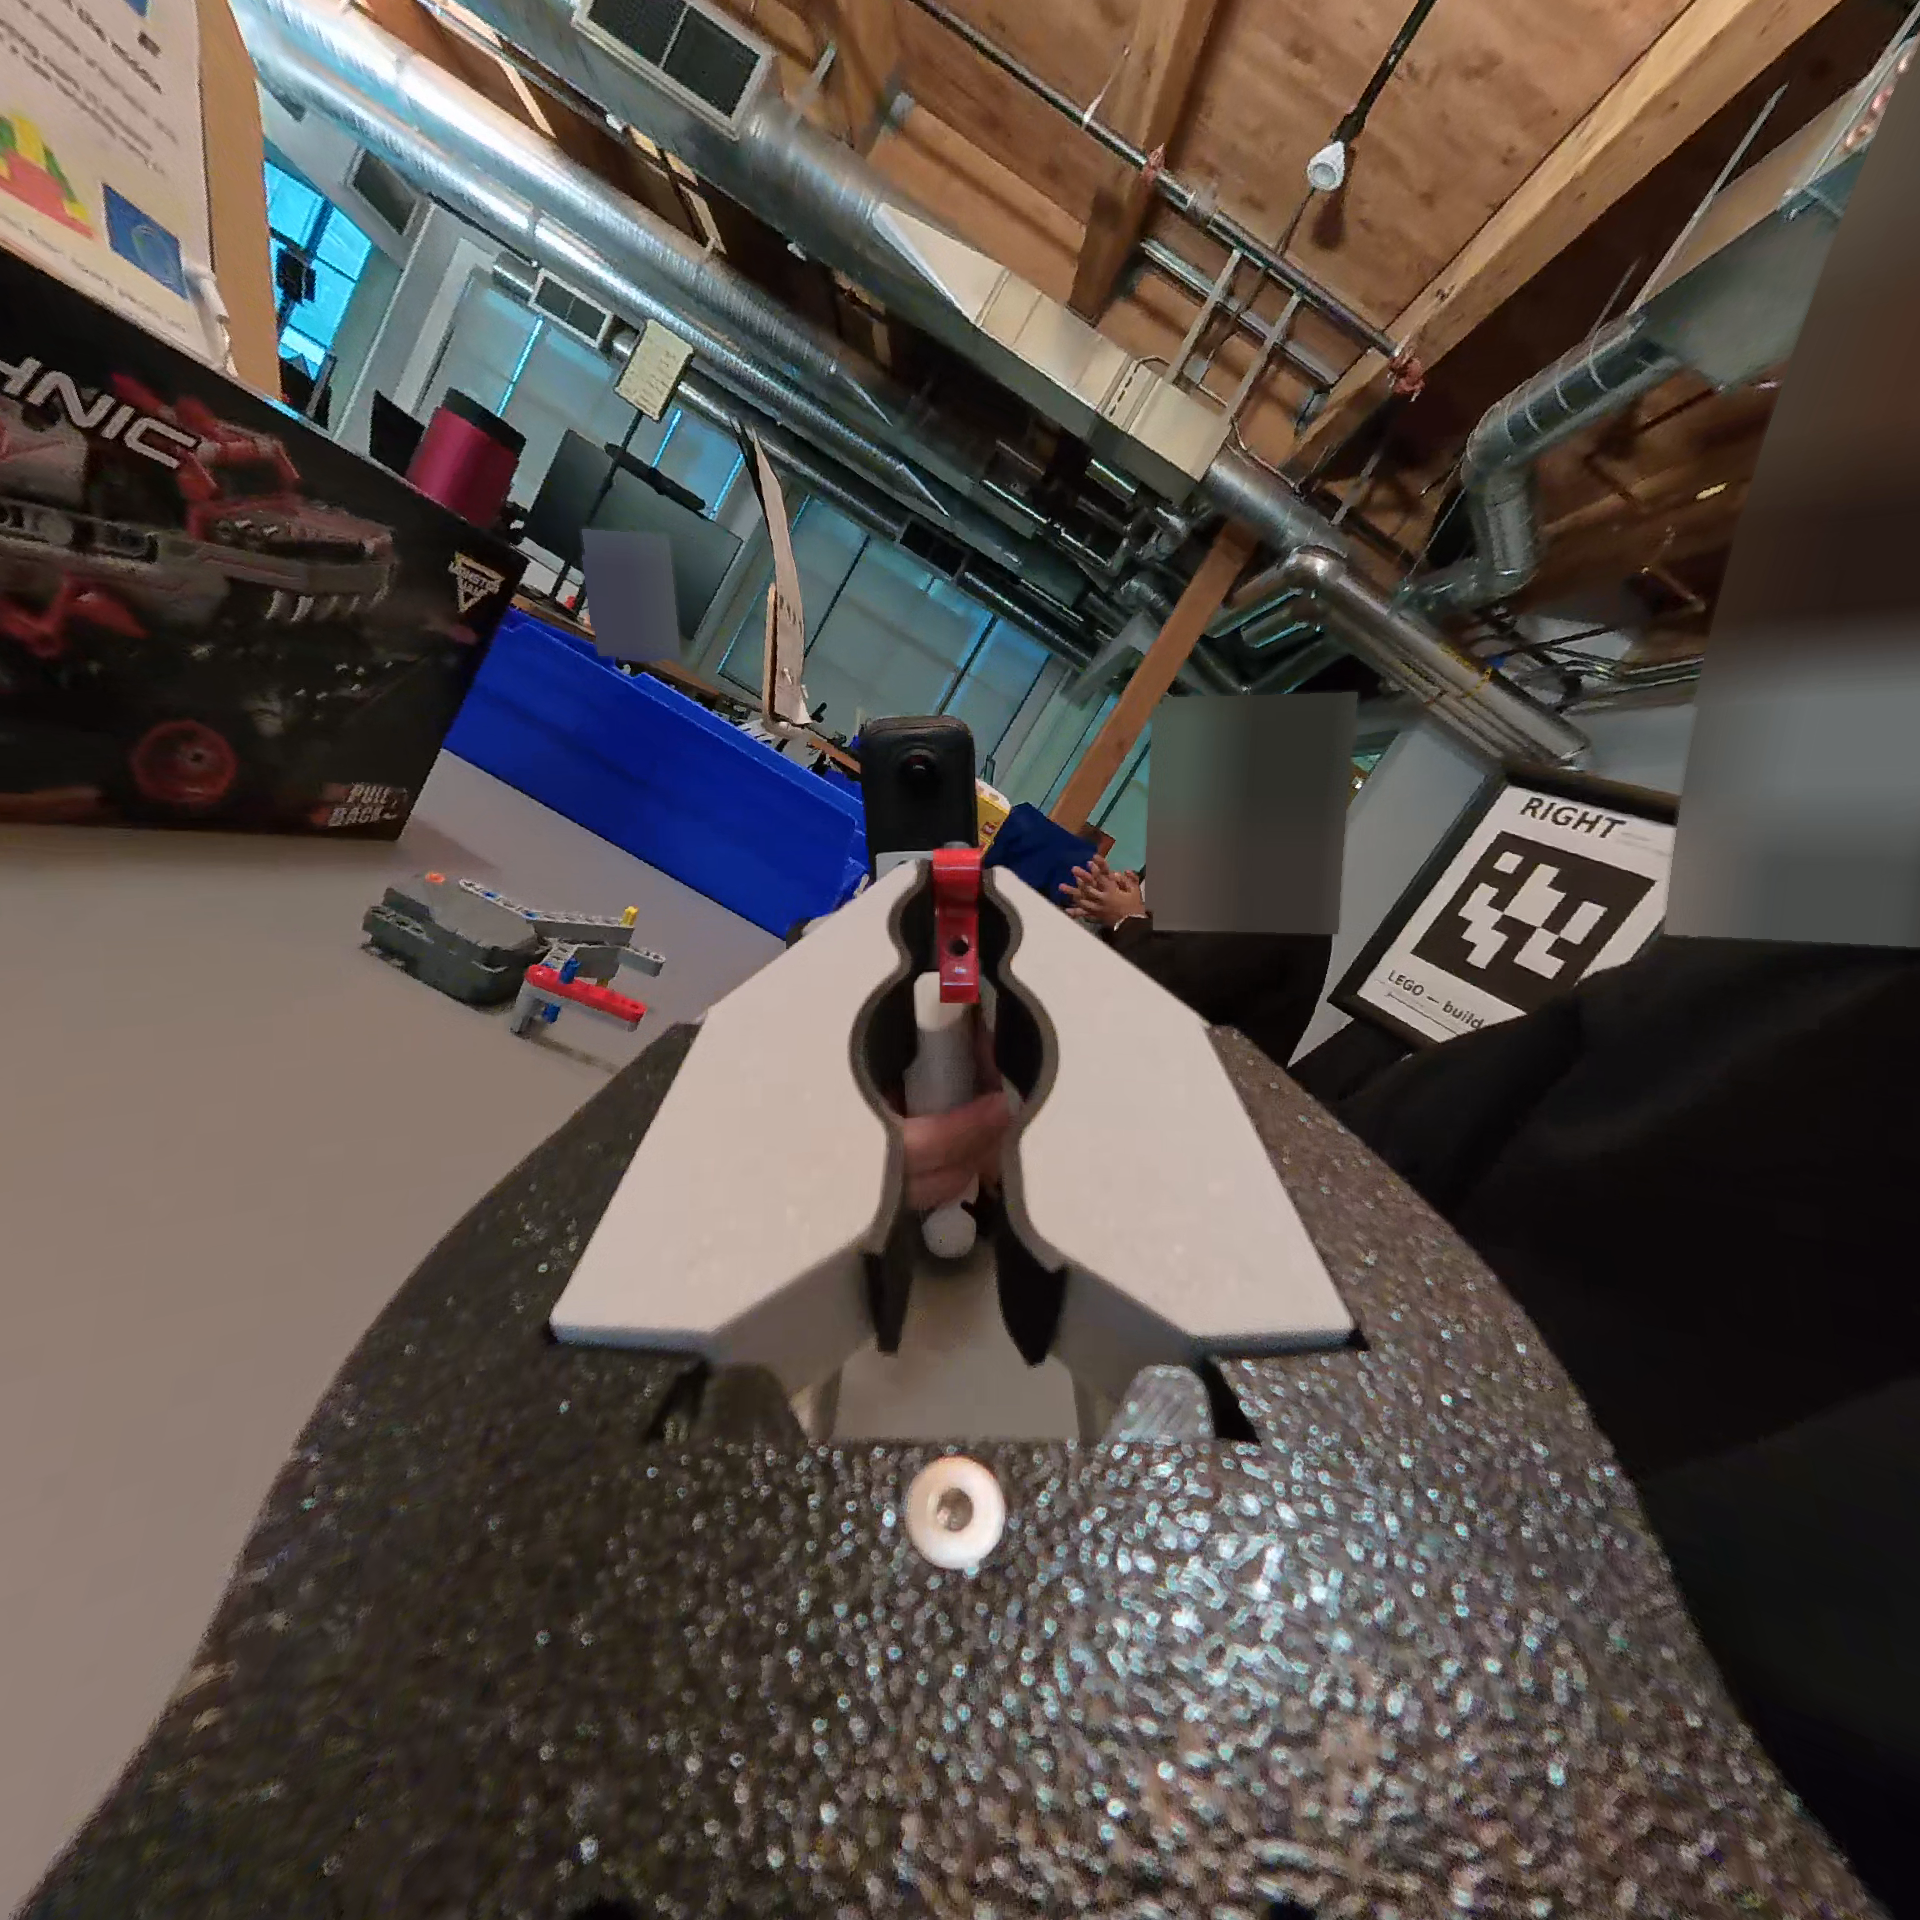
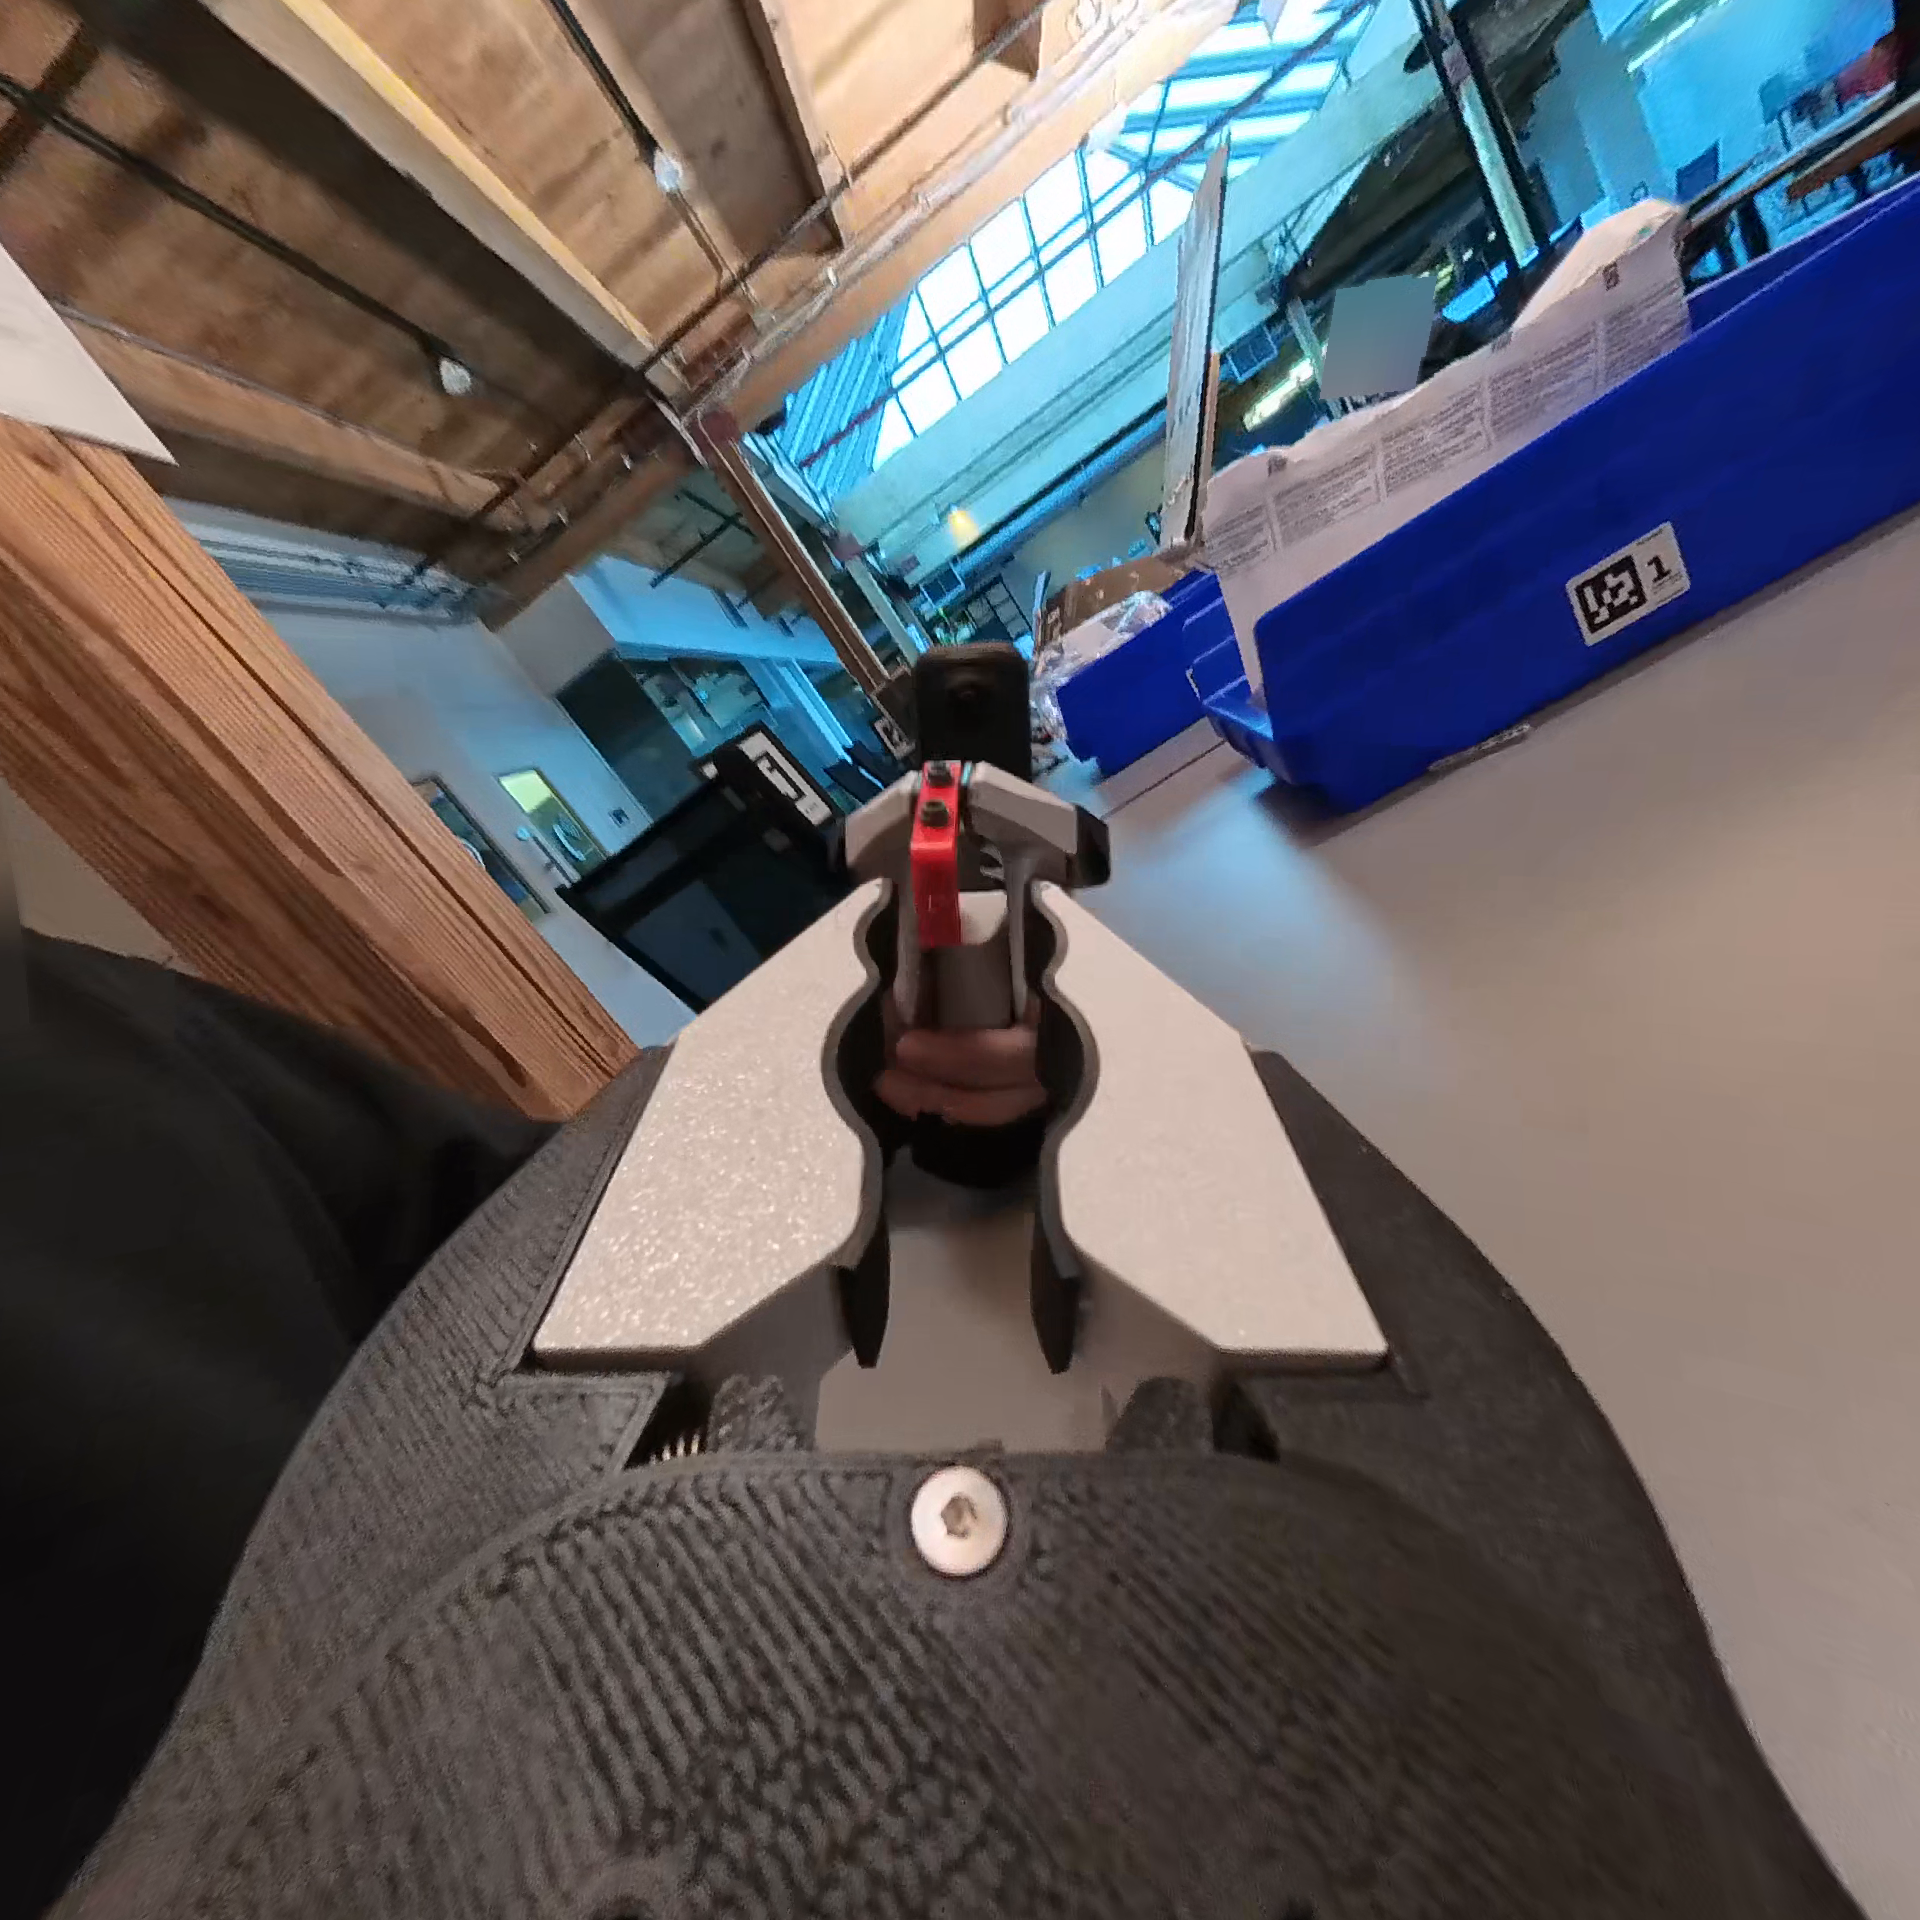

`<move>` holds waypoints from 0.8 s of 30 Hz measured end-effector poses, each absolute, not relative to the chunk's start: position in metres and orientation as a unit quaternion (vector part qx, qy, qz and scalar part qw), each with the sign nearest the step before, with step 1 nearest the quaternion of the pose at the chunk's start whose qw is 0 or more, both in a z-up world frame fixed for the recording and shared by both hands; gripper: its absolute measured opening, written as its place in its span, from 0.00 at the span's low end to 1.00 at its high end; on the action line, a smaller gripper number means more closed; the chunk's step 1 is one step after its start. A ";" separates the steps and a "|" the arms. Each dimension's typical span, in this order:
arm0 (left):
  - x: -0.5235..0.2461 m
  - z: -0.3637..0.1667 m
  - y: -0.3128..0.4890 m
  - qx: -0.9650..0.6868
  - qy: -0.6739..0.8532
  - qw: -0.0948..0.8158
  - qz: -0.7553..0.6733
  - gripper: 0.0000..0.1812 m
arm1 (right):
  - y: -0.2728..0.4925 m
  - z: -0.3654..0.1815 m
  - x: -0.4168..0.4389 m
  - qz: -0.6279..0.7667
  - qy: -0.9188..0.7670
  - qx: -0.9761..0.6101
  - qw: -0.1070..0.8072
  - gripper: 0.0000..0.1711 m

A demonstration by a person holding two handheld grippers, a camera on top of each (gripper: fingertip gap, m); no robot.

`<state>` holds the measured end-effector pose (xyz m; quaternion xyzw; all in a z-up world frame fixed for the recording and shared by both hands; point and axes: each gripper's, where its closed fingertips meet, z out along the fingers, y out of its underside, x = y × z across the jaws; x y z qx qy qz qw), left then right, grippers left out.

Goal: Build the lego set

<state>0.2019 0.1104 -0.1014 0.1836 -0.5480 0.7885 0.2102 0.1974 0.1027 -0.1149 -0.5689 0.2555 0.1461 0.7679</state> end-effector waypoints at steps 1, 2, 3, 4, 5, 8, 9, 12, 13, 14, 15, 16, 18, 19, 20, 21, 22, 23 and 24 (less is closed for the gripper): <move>0.203 -0.103 0.110 0.189 -0.550 0.208 0.786 0.03 | 0.105 -0.117 0.196 0.140 0.250 -0.578 0.764 0.13; 0.203 -0.106 0.108 0.192 -0.554 0.208 0.783 0.03 | 0.106 -0.117 0.194 0.138 0.244 -0.580 0.765 0.12; 0.202 -0.106 0.107 0.190 -0.557 0.214 0.780 0.03 | 0.106 -0.116 0.194 0.134 0.241 -0.579 0.767 0.08; 0.201 -0.106 0.106 0.190 -0.557 0.219 0.778 0.03 | 0.105 -0.114 0.196 0.125 0.243 -0.574 0.772 0.04; 0.202 -0.107 0.104 0.197 -0.557 0.217 0.777 0.03 | 0.103 -0.113 0.198 0.121 0.246 -0.568 0.776 0.04; 0.206 -0.111 0.102 0.217 -0.556 0.221 0.771 0.03 | 0.100 -0.117 0.201 0.145 0.263 -0.560 0.772 0.04; 0.208 -0.113 0.101 0.225 -0.556 0.218 0.770 0.03 | 0.099 -0.119 0.203 0.155 0.273 -0.555 0.770 0.04; 0.210 -0.113 0.098 0.236 -0.555 0.216 0.768 0.03 | 0.096 -0.120 0.205 0.181 0.284 -0.542 0.770 0.04; 0.210 -0.113 0.097 0.238 -0.556 0.214 0.767 0.03 | 0.095 -0.120 0.205 0.187 0.289 -0.539 0.769 0.04; 0.210 -0.113 0.096 0.236 -0.557 0.212 0.768 0.03 | 0.095 -0.120 0.205 0.197 0.290 -0.534 0.769 0.04; 0.210 -0.113 0.096 0.238 -0.559 0.207 0.767 0.03 | 0.094 -0.119 0.205 0.203 0.292 -0.530 0.770 0.04; 0.211 -0.113 0.095 0.239 -0.565 0.201 0.764 0.03 | 0.094 -0.120 0.205 0.202 0.293 -0.529 0.770 0.04; 0.209 -0.117 0.092 0.235 -0.585 0.185 0.754 0.04 | 0.092 -0.117 0.208 0.191 0.294 -0.523 0.777 0.04; 0.208 -0.119 0.090 0.233 -0.596 0.175 0.748 0.04 | 0.090 -0.117 0.209 0.182 0.296 -0.522 0.779 0.04; 0.207 -0.120 0.089 0.230 -0.604 0.168 0.744 0.04 | 0.089 -0.118 0.211 0.170 0.298 -0.526 0.778 0.04; 0.207 -0.119 0.088 0.228 -0.606 0.162 0.745 0.04 | 0.089 -0.119 0.212 0.162 0.297 -0.530 0.778 0.04; 0.207 -0.118 0.088 0.229 -0.605 0.158 0.746 0.03 | 0.089 -0.117 0.210 0.162 0.293 -0.527 0.781 0.04; 0.208 -0.118 0.087 0.230 -0.603 0.157 0.747 0.02 | 0.089 -0.116 0.211 0.163 0.293 -0.523 0.784 0.04; 0.208 -0.118 0.087 0.232 -0.603 0.159 0.747 0.02 | 0.089 -0.117 0.211 0.161 0.294 -0.524 0.783 0.04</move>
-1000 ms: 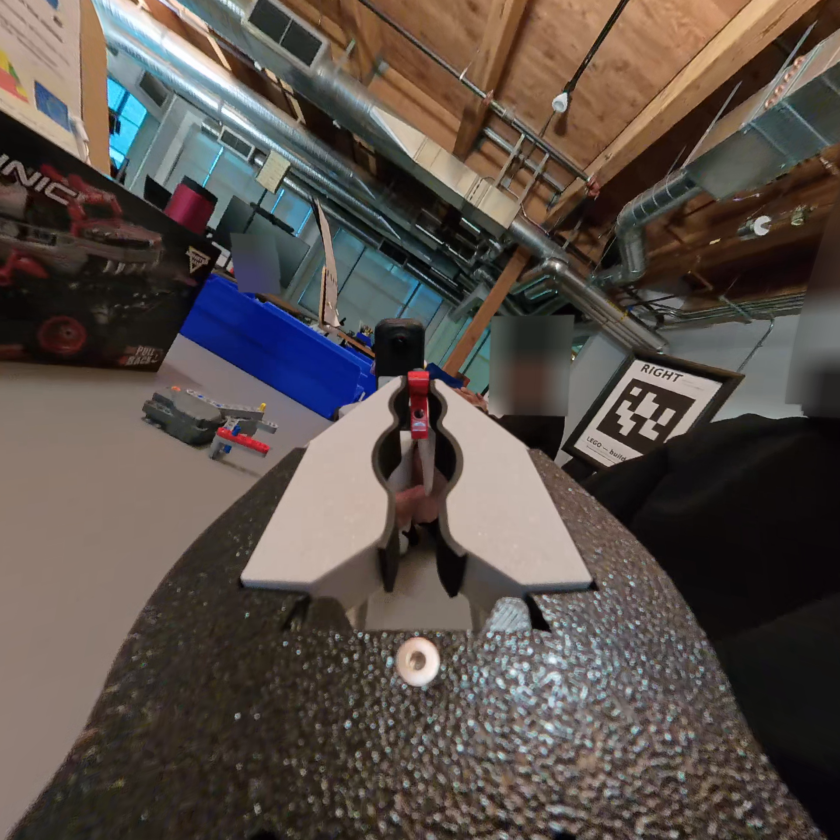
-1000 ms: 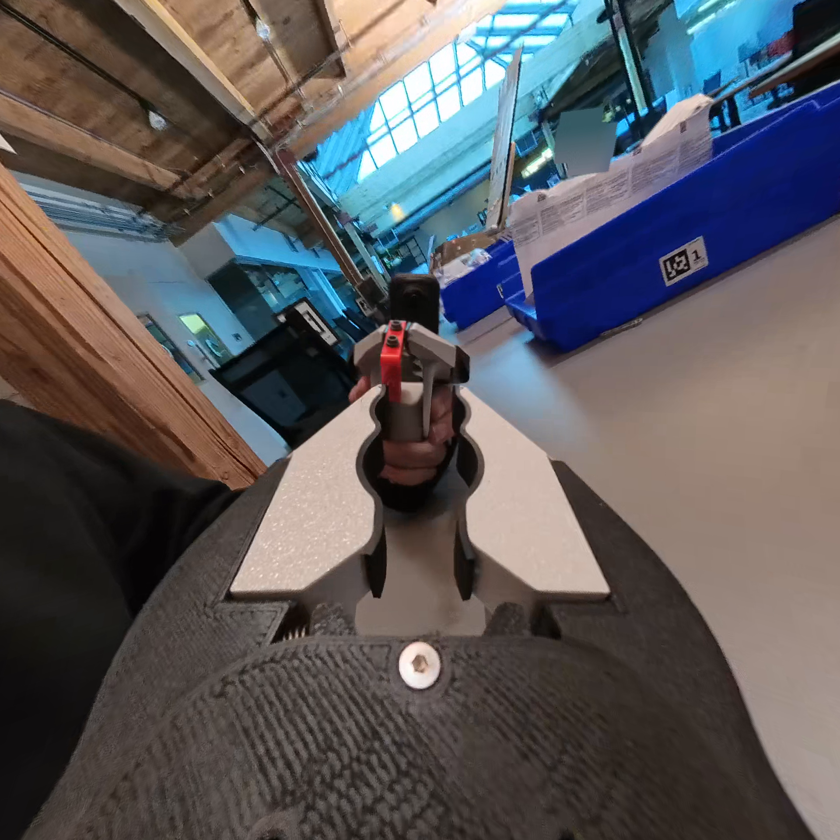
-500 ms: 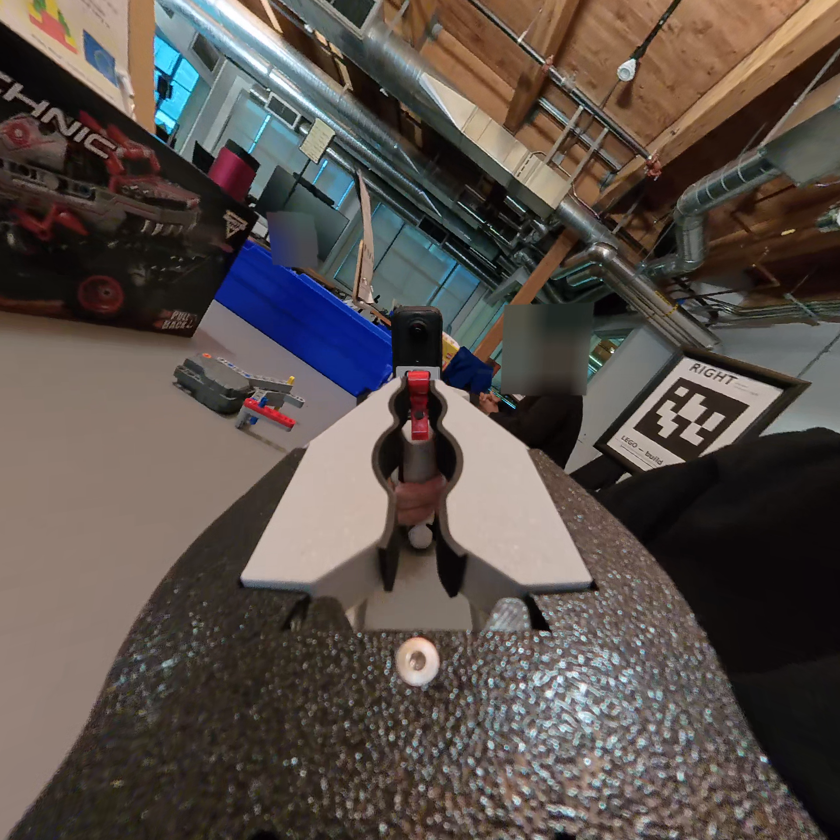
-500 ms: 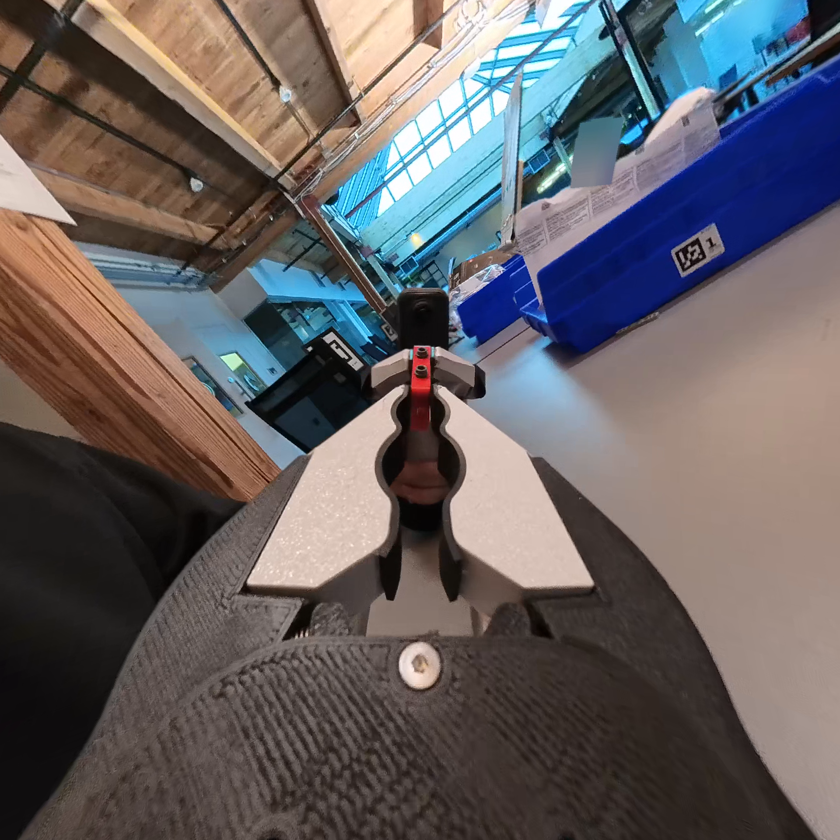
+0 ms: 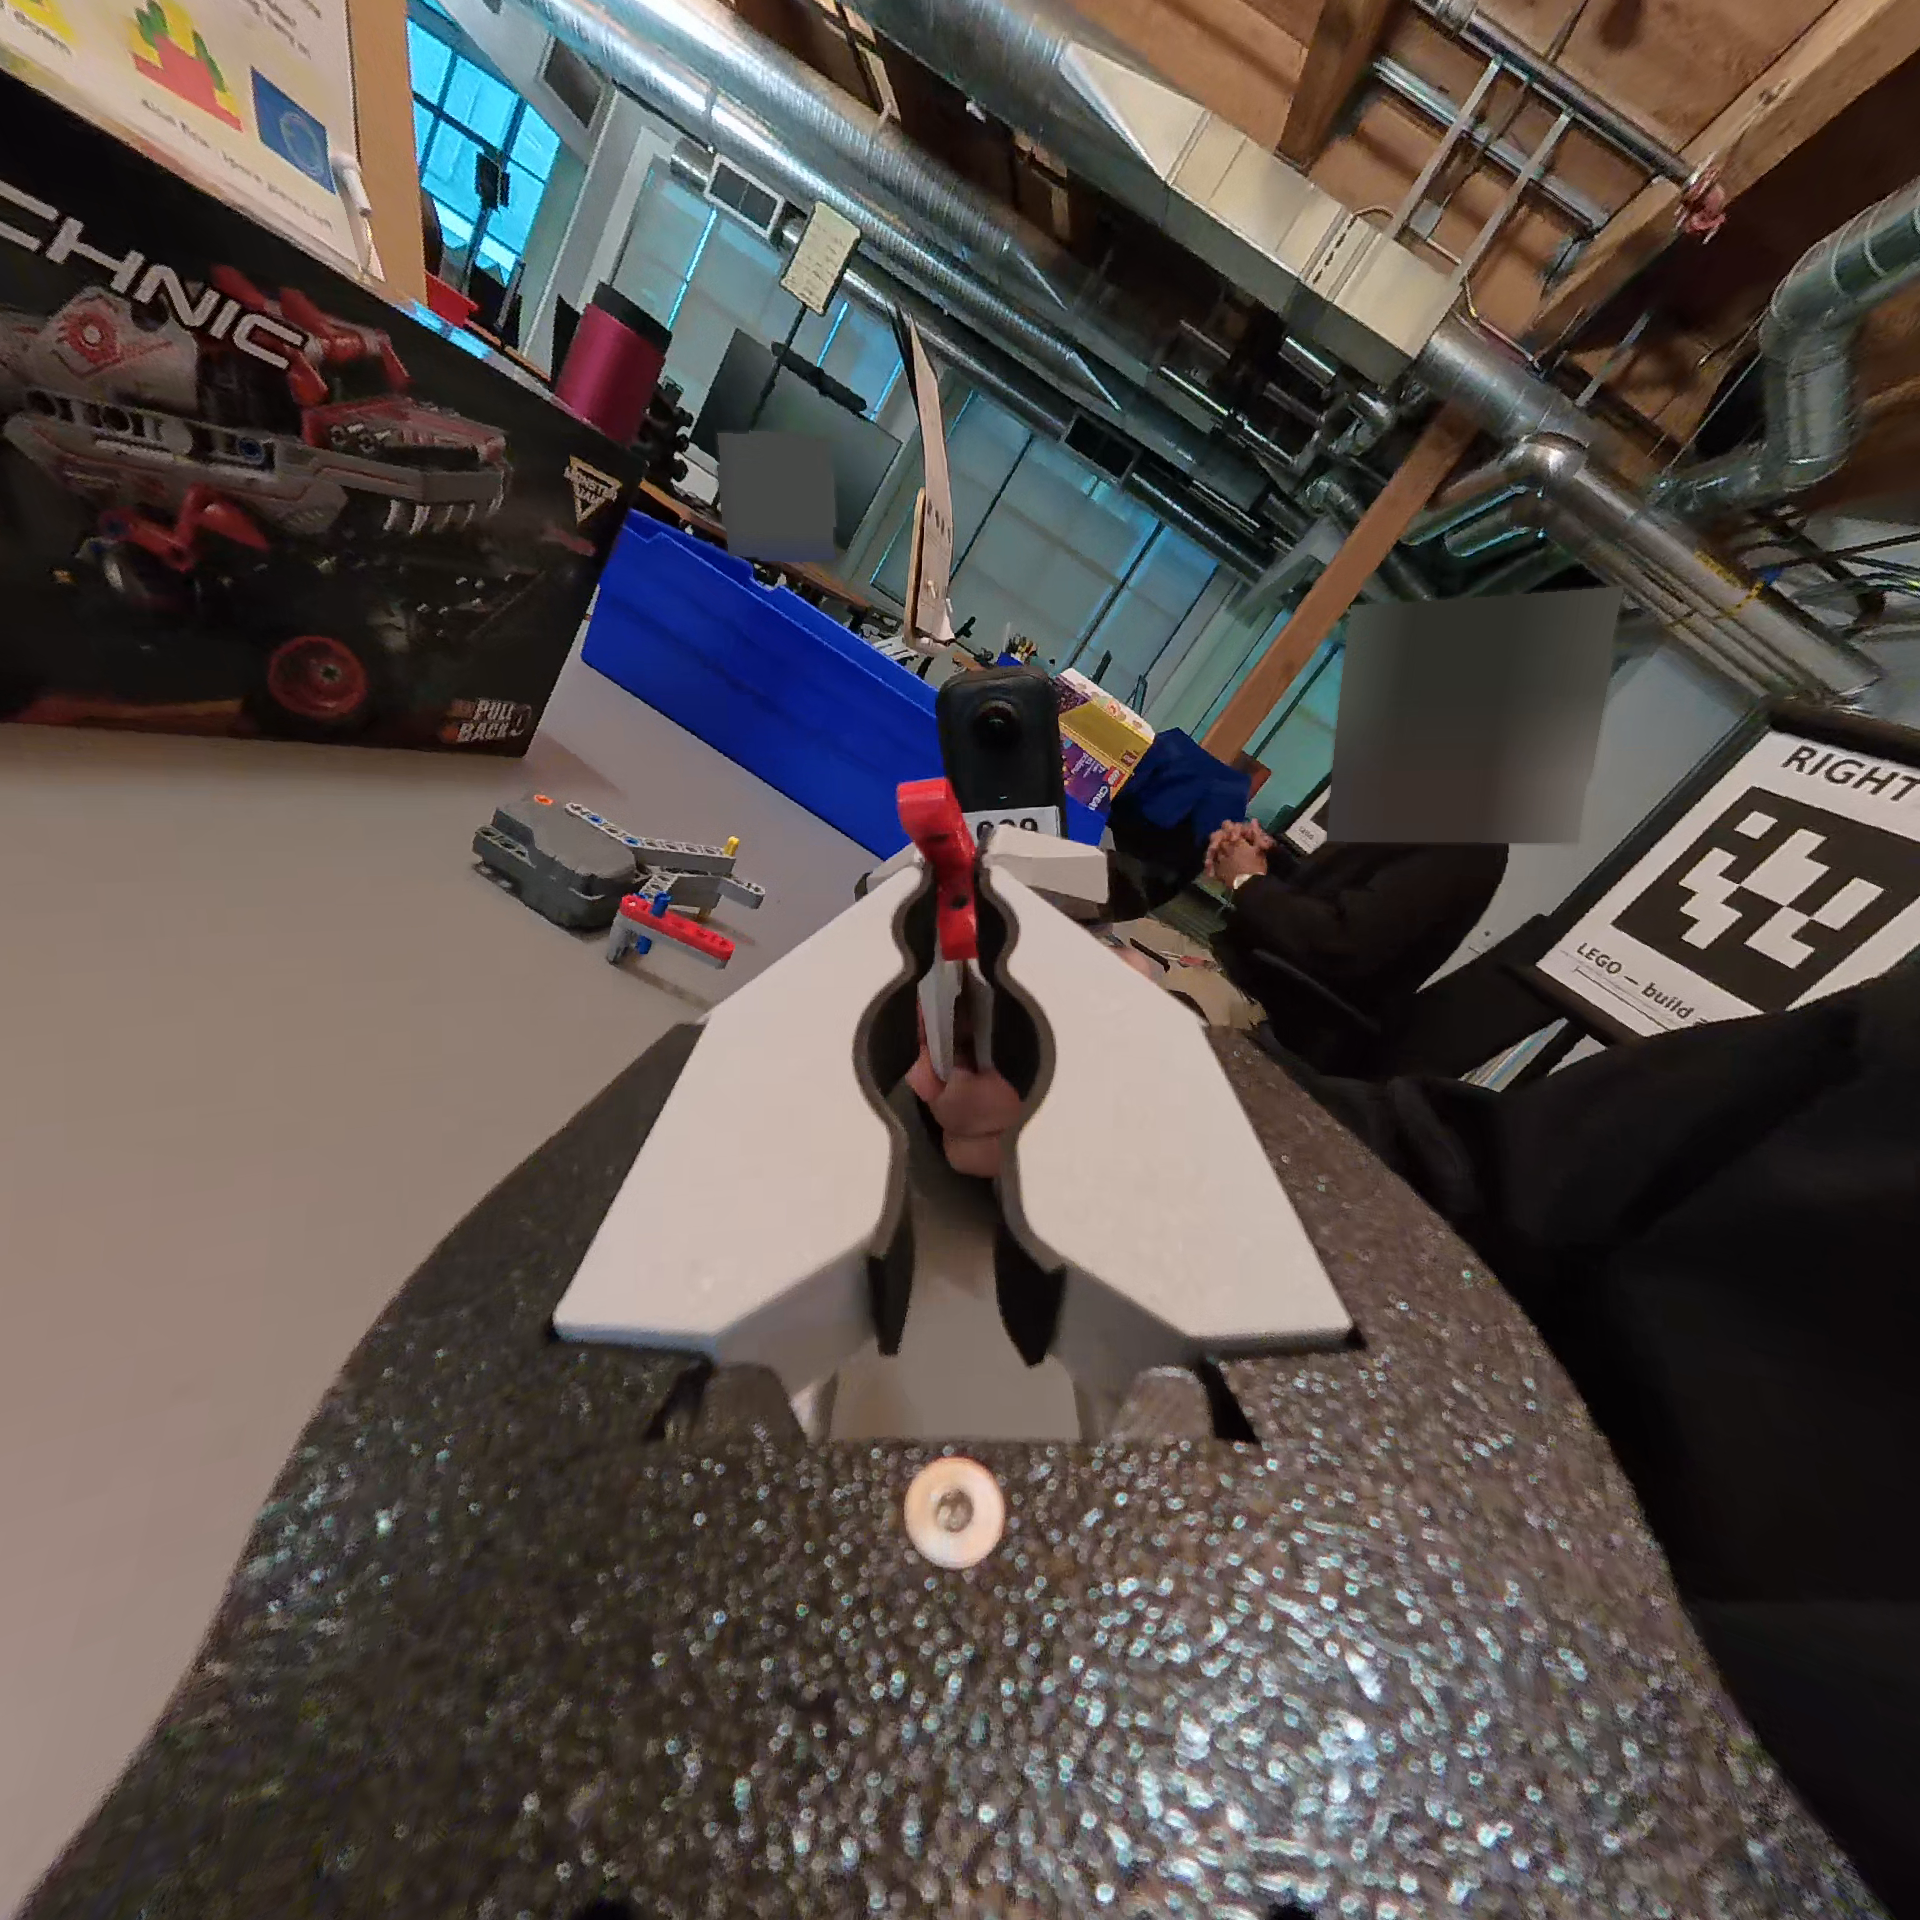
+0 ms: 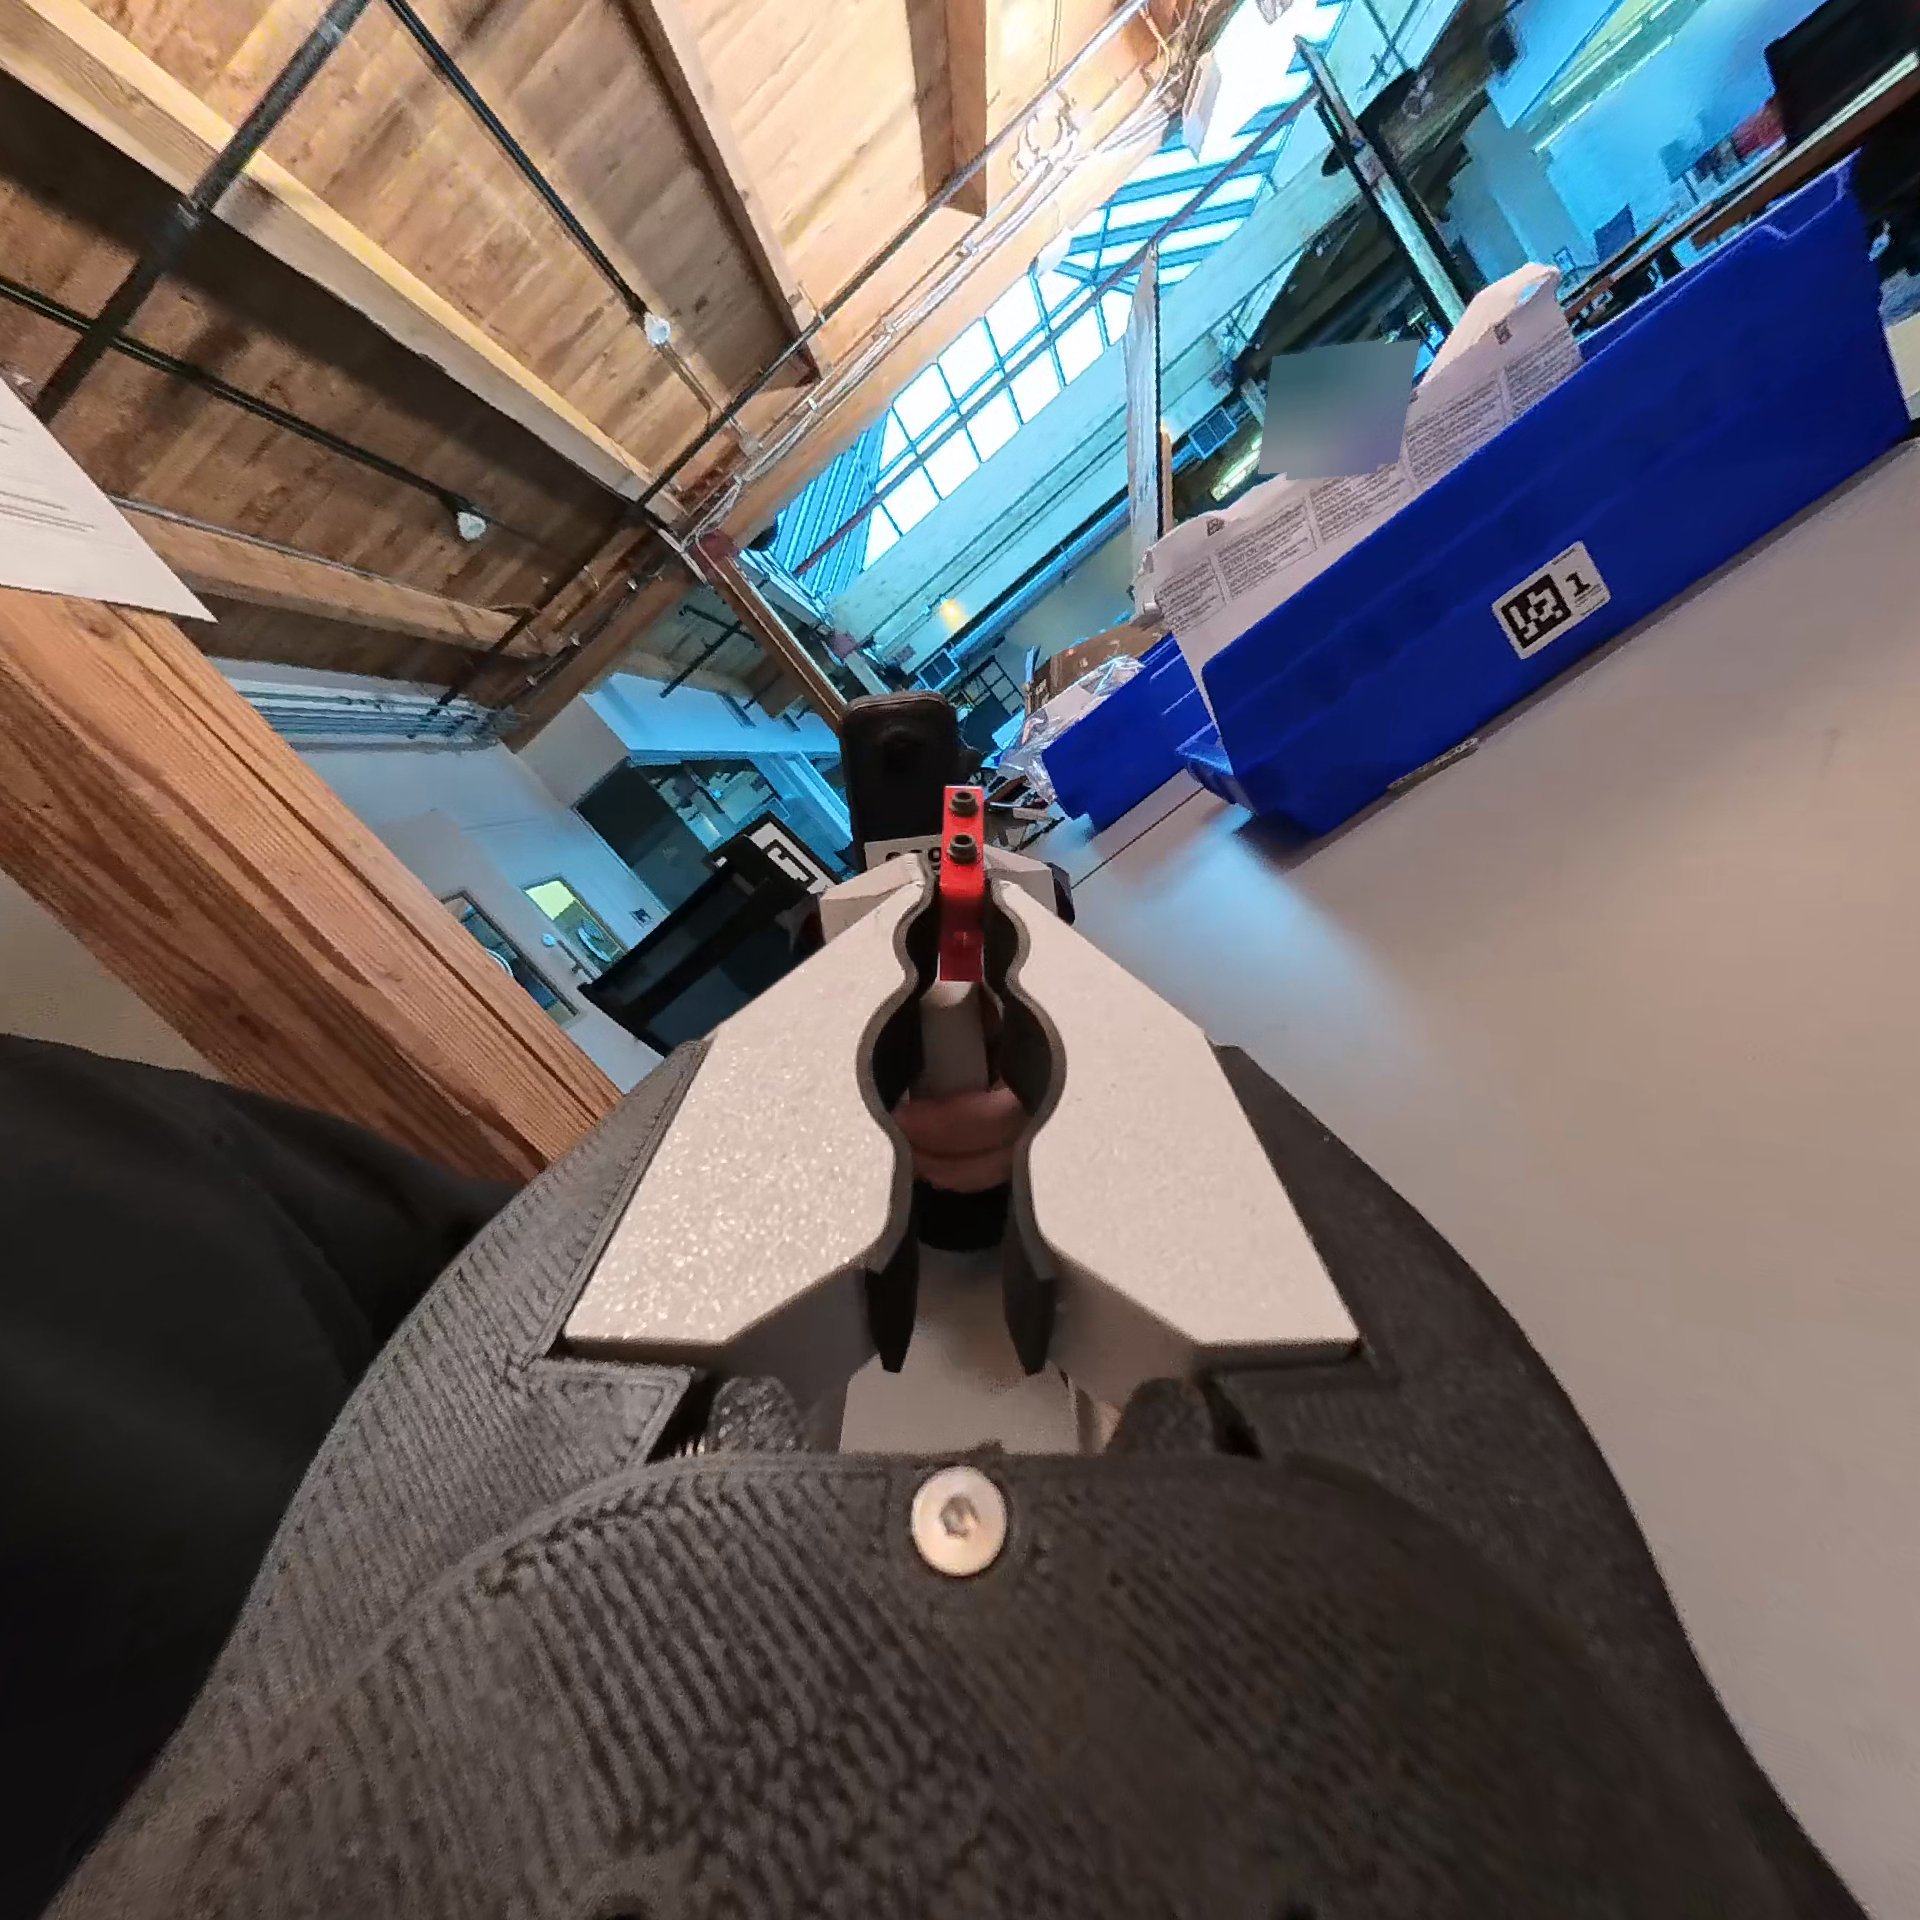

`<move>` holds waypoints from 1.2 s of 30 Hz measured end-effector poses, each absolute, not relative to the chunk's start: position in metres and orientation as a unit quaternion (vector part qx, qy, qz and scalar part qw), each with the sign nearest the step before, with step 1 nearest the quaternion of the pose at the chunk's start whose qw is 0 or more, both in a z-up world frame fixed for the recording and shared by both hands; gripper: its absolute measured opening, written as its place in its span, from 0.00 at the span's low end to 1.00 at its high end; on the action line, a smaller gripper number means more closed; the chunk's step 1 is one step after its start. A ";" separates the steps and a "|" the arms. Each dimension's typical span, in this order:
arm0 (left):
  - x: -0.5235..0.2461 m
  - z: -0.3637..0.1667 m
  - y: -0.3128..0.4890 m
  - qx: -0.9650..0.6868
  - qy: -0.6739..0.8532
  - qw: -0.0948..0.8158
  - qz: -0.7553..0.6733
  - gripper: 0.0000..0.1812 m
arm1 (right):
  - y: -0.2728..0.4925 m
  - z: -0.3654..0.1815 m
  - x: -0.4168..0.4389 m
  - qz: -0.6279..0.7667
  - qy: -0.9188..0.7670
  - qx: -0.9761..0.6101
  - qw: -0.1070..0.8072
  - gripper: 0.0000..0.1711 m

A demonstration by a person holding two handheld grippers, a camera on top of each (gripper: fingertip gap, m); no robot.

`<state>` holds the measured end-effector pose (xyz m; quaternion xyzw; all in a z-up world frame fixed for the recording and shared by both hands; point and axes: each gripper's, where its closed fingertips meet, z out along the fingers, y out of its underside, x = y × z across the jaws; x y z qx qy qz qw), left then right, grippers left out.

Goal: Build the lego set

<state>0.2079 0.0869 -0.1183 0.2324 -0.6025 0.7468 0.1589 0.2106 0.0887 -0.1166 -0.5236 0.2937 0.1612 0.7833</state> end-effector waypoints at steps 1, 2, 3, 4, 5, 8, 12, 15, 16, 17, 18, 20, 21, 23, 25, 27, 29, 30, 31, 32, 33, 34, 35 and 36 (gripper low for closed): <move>0.209 -0.119 0.087 0.236 -0.602 0.159 0.746 0.01 | 0.089 -0.117 0.210 0.161 0.292 -0.526 0.782 0.04; 0.211 -0.121 0.087 0.243 -0.601 0.155 0.745 0.04 | 0.089 -0.117 0.210 0.159 0.290 -0.529 0.782 0.04; 0.214 -0.122 0.088 0.250 -0.601 0.150 0.744 0.07 | 0.090 -0.117 0.209 0.157 0.289 -0.530 0.782 0.04; 0.214 -0.123 0.089 0.251 -0.601 0.149 0.744 0.09 | 0.089 -0.116 0.210 0.157 0.289 -0.530 0.782 0.04; 0.213 -0.122 0.089 0.248 -0.600 0.153 0.745 0.09 | 0.089 -0.117 0.210 0.156 0.291 -0.530 0.781 0.04; 0.209 -0.118 0.087 0.237 -0.596 0.161 0.750 0.07 | 0.091 -0.119 0.210 0.160 0.292 -0.533 0.778 0.04; 0.207 -0.120 0.086 0.232 -0.598 0.168 0.749 0.05 | 0.091 -0.119 0.209 0.156 0.290 -0.537 0.776 0.04; 0.208 -0.119 0.086 0.235 -0.586 0.175 0.755 0.05 | 0.092 -0.120 0.209 0.152 0.291 -0.538 0.776 0.04; 0.208 -0.119 0.085 0.238 -0.583 0.177 0.756 0.05 | 0.091 -0.119 0.210 0.152 0.292 -0.536 0.777 0.04; 0.208 -0.118 0.085 0.236 -0.581 0.181 0.757 0.05 | 0.091 -0.119 0.210 0.154 0.291 -0.534 0.779 0.04; 0.207 -0.118 0.085 0.235 -0.581 0.185 0.757 0.05 | 0.091 -0.118 0.209 0.157 0.288 -0.533 0.780 0.04; 0.208 -0.118 0.085 0.237 -0.580 0.187 0.757 0.05 | 0.091 -0.119 0.209 0.151 0.290 -0.536 0.779 0.04; 0.207 -0.118 0.086 0.236 -0.577 0.190 0.759 0.05 | 0.092 -0.119 0.209 0.149 0.288 -0.536 0.779 0.04; 0.208 -0.118 0.086 0.241 -0.572 0.199 0.758 0.04 | 0.091 -0.118 0.209 0.149 0.286 -0.536 0.781 0.04; 0.208 -0.118 0.086 0.240 -0.571 0.197 0.760 0.03 | 0.092 -0.118 0.209 0.145 0.286 -0.537 0.780 0.04; 0.207 -0.118 0.086 0.235 -0.577 0.190 0.759 0.03 | 0.091 -0.118 0.208 0.144 0.283 -0.538 0.781 0.04; 0.207 -0.117 0.086 0.223 -0.588 0.167 0.760 0.03 | 0.092 -0.118 0.207 0.144 0.282 -0.540 0.780 0.04; 0.206 -0.117 0.087 0.218 -0.591 0.162 0.759 0.03 | 0.092 -0.117 0.207 0.145 0.280 -0.540 0.780 0.04; 0.205 -0.117 0.087 0.216 -0.594 0.160 0.758 0.03 | 0.092 -0.117 0.206 0.142 0.278 -0.542 0.780 0.04; 0.206 -0.118 0.088 0.218 -0.598 0.156 0.756 0.03 | 0.091 -0.117 0.207 0.135 0.277 -0.545 0.779 0.04; 0.207 -0.120 0.089 0.219 -0.602 0.152 0.752 0.03 | 0.089 -0.116 0.208 0.123 0.276 -0.547 0.780 0.05; 0.206 -0.121 0.091 0.215 -0.608 0.152 0.749 0.03 | 0.087 -0.116 0.209 0.110 0.278 -0.548 0.781 0.06; 0.206 -0.122 0.092 0.213 -0.613 0.151 0.745 0.03 | 0.085 -0.115 0.209 0.103 0.276 -0.549 0.782 0.05; 0.206 -0.122 0.094 0.211 -0.617 0.148 0.744 0.03 | 0.085 -0.115 0.207 0.104 0.270 -0.554 0.781 0.04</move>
